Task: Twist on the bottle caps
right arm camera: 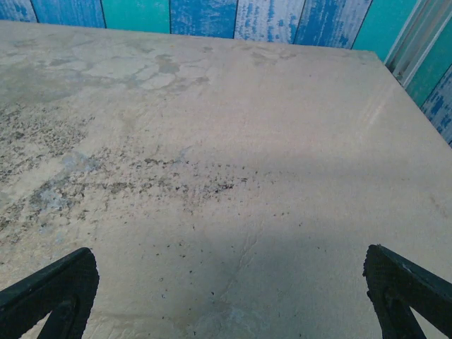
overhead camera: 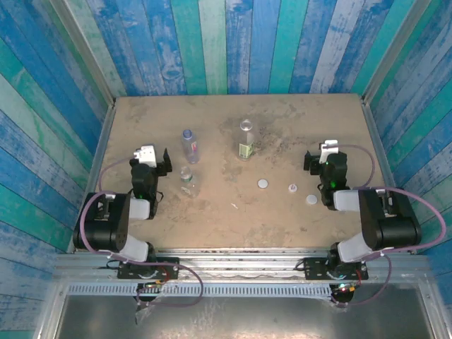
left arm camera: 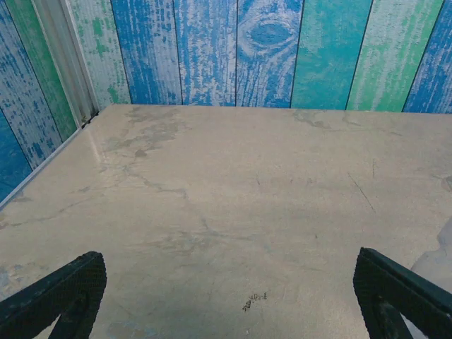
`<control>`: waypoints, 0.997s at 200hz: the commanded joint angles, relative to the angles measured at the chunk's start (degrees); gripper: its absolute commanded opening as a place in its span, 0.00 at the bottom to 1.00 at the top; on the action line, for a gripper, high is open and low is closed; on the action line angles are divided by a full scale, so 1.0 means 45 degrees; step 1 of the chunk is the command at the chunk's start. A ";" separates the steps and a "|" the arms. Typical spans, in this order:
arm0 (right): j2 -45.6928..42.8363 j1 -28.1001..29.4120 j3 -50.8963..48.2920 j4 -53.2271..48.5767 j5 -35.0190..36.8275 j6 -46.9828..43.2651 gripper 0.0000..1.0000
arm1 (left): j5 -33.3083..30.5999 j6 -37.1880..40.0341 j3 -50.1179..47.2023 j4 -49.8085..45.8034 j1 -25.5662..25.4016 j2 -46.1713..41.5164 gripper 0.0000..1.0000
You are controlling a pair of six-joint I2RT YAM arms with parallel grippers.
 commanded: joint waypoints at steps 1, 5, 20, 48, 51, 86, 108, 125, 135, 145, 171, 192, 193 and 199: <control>0.0078 0.0045 0.0204 0.0069 0.0174 0.0010 1.00 | -0.0074 -0.0052 0.0183 -0.0010 0.0053 0.0251 0.94; 0.0083 0.0045 0.0204 0.0069 0.0174 0.0023 1.00 | -0.0083 -0.0052 0.0190 -0.0020 0.0054 0.0263 0.94; 0.0084 0.0036 0.0204 0.0070 0.0162 0.0024 1.00 | -0.0065 -0.0052 0.0188 -0.0014 0.0063 0.0263 0.94; 0.0079 0.0045 0.0204 0.0069 0.0170 0.0024 1.00 | -0.0073 -0.0062 0.0185 -0.0021 0.0054 0.0256 0.94; 0.0074 0.0034 0.0204 0.0069 0.0162 0.0024 1.00 | -0.0073 -0.0054 0.0176 -0.0018 0.0054 0.0260 0.94; 0.0071 0.0043 0.0204 0.0060 0.0174 0.0007 1.00 | -0.0070 -0.0053 0.0190 -0.0018 0.0037 0.0254 0.94; 0.0101 0.0042 0.0204 0.0069 0.0169 0.0005 1.00 | -0.0065 -0.0052 0.0176 -0.0017 0.0044 0.0244 0.94; 0.0104 0.0039 0.0221 0.0060 0.0152 0.0023 1.00 | -0.0075 -0.0061 0.0172 -0.0009 0.0049 0.0272 0.94; 0.0123 0.0036 0.0259 -0.0020 0.0163 0.0015 1.00 | -0.0056 -0.0080 0.0191 -0.0011 0.0054 0.0271 0.94; 0.0105 0.0044 0.0262 -0.0027 0.0147 0.0024 1.00 | -0.0057 -0.0072 0.0175 -0.0021 0.0049 0.0272 0.94; -0.0075 0.0015 0.0121 0.0104 -0.0039 -0.0032 1.00 | -0.0015 0.0001 0.0284 -0.0271 0.0050 0.0113 0.94; -0.0954 -0.0009 0.0204 -0.0764 -0.0089 -0.0021 1.00 | -0.0037 0.0097 0.0377 -0.1309 -0.0004 -0.0894 0.94; -0.0954 -0.0009 0.0204 -0.0764 -0.0089 -0.0021 1.00 | -0.0041 0.0091 0.0372 -0.1352 -0.0005 -0.0950 0.94; -0.1389 -0.0001 0.0269 -0.1238 -0.0117 -0.0025 1.00 | -0.0309 0.0021 0.0339 -0.1569 -0.0024 -0.1290 0.94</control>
